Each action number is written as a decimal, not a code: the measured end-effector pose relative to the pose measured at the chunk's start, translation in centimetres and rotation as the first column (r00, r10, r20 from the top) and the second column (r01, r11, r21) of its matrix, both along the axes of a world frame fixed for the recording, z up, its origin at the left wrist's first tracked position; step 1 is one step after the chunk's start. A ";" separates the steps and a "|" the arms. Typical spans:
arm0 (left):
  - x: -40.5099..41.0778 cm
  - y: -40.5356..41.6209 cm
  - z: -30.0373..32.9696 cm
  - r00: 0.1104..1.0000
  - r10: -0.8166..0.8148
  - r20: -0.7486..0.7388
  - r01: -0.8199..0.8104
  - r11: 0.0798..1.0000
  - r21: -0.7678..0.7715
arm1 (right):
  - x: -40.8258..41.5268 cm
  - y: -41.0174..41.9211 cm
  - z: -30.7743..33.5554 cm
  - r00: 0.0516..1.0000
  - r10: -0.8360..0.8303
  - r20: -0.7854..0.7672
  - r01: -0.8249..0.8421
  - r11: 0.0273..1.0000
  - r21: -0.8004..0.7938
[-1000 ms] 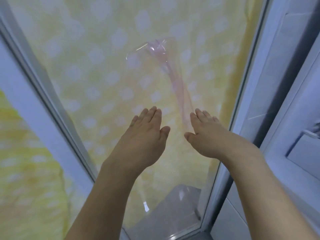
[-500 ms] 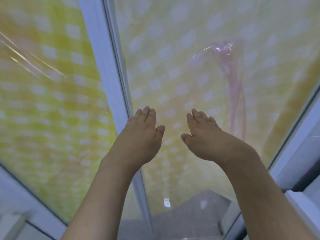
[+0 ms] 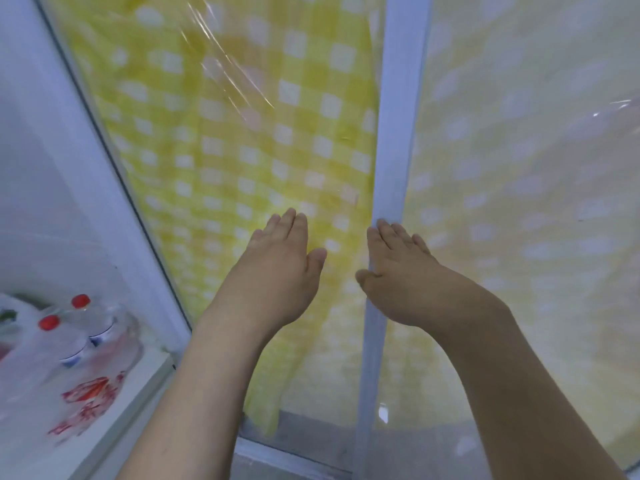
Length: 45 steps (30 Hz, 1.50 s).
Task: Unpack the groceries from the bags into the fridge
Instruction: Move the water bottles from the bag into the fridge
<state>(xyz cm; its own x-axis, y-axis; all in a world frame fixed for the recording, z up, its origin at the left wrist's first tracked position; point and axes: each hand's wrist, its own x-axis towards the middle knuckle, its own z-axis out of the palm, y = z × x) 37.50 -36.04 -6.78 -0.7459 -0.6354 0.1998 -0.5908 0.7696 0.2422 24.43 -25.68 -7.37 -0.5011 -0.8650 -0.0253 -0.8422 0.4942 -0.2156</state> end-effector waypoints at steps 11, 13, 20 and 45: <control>13.1 -5.7 -0.3 0.952 0.305 0.003 -0.305 0.952 0.020 | 11.4 -9.5 -0.1 0.949 0.314 -0.036 -0.315 0.948 -0.038; 15.5 -6.2 -0.4 0.937 0.350 0.007 -0.350 0.937 0.022 | 13.6 -11.1 -0.4 0.929 0.369 -0.036 -0.371 0.928 -0.046; 25.5 -8.2 -1.6 0.835 0.550 0.004 -0.550 0.835 0.029 | 22.3 -16.0 -0.8 0.811 0.583 -0.045 -0.584 0.811 -0.035; 46.7 -15.0 -3.8 0.307 0.952 0.001 -0.949 0.306 0.077 | 44.9 -35.6 -3.1 0.257 0.966 0.035 -0.966 0.256 0.018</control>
